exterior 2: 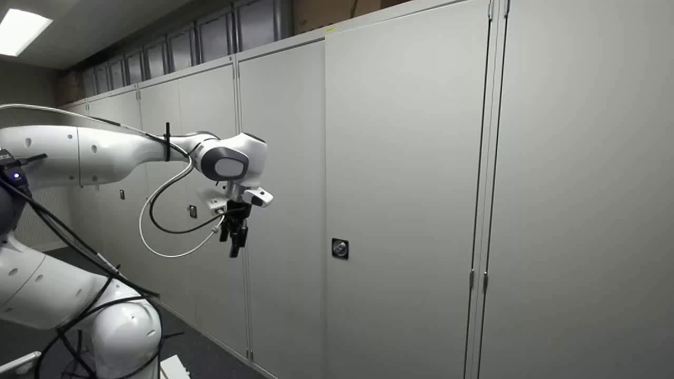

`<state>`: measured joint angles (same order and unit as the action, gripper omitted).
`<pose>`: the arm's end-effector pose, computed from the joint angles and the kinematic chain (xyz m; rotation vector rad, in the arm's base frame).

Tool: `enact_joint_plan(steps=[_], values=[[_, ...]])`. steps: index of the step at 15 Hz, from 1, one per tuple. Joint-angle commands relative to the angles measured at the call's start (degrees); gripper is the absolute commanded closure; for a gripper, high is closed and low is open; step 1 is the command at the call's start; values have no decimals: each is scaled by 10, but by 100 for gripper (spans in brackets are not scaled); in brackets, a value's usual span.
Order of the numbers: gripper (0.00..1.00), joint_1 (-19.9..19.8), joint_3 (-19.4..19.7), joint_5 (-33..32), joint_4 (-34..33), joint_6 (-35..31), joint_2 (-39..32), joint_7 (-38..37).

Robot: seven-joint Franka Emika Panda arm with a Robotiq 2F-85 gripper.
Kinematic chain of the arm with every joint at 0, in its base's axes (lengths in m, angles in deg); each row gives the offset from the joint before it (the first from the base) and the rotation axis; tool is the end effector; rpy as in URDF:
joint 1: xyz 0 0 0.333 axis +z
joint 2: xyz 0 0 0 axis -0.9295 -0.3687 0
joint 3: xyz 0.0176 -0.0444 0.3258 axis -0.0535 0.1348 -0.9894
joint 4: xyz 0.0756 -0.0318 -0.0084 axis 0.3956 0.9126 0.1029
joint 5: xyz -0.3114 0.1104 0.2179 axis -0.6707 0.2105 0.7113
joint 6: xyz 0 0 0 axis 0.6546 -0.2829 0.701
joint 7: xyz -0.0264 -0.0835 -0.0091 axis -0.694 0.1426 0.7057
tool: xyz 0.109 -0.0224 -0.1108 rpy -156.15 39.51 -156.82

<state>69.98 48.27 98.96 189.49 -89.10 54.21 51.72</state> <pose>0.2771 0.0278 0.5183 -2.8683 0.0992 0.2233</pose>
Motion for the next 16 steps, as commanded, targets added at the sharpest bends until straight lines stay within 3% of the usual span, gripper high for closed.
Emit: enact_joint_plan(steps=[1, 11, 16], values=[[0, -14, -10, 6, -2, 3, -1, 8], [0, -41, -5, 2, 35, -53, 0, 5], [0, -51, 0, 9, 63, -125, -9, 10]])
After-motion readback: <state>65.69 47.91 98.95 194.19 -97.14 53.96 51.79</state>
